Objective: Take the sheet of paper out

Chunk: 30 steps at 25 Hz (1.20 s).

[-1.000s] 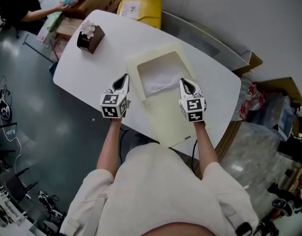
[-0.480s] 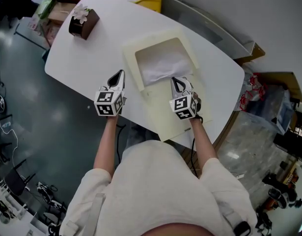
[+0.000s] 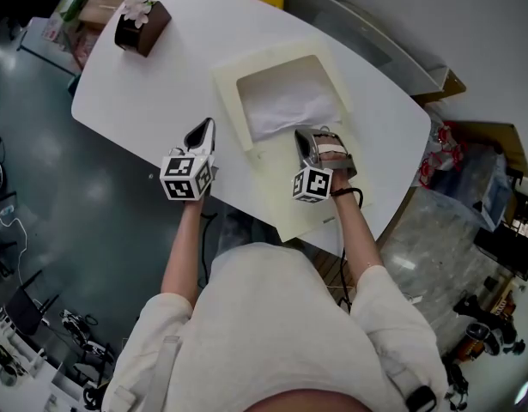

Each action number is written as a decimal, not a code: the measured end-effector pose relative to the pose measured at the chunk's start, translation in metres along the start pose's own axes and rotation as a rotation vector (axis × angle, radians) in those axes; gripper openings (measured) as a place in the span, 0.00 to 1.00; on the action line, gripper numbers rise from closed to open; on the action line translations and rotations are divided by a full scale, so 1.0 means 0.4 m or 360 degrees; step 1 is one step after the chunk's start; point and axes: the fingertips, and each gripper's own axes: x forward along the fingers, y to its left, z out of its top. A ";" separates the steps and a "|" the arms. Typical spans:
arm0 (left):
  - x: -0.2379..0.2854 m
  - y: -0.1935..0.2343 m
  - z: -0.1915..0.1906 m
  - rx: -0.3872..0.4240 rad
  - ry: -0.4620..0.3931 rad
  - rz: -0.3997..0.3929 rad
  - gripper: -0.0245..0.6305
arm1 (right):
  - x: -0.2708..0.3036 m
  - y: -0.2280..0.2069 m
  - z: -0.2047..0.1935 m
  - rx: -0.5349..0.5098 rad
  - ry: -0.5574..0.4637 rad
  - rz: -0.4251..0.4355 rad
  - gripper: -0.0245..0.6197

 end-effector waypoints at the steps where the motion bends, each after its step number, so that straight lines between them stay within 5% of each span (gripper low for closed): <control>1: -0.001 0.000 -0.004 -0.0004 0.0003 0.0000 0.04 | 0.006 0.000 0.000 -0.0045 0.0007 -0.0008 0.08; 3: -0.005 0.001 -0.012 -0.0011 0.0007 0.0002 0.04 | 0.019 -0.002 -0.002 -0.0080 0.0022 -0.0029 0.17; 8: -0.014 0.009 -0.022 -0.0024 0.0005 0.0013 0.04 | 0.047 -0.004 -0.009 -0.0153 0.0057 -0.0060 0.20; 15: -0.029 0.032 -0.024 -0.0027 -0.0002 0.0037 0.04 | 0.085 -0.025 0.004 -0.0217 0.0035 -0.0040 0.17; 22: -0.041 0.037 -0.019 -0.0023 -0.0005 0.0045 0.04 | 0.110 -0.010 0.011 -0.0186 0.0038 0.0037 0.03; 30: -0.059 0.038 0.007 -0.0003 -0.0038 0.0048 0.04 | 0.094 -0.018 0.007 -0.0086 0.0069 0.0031 0.04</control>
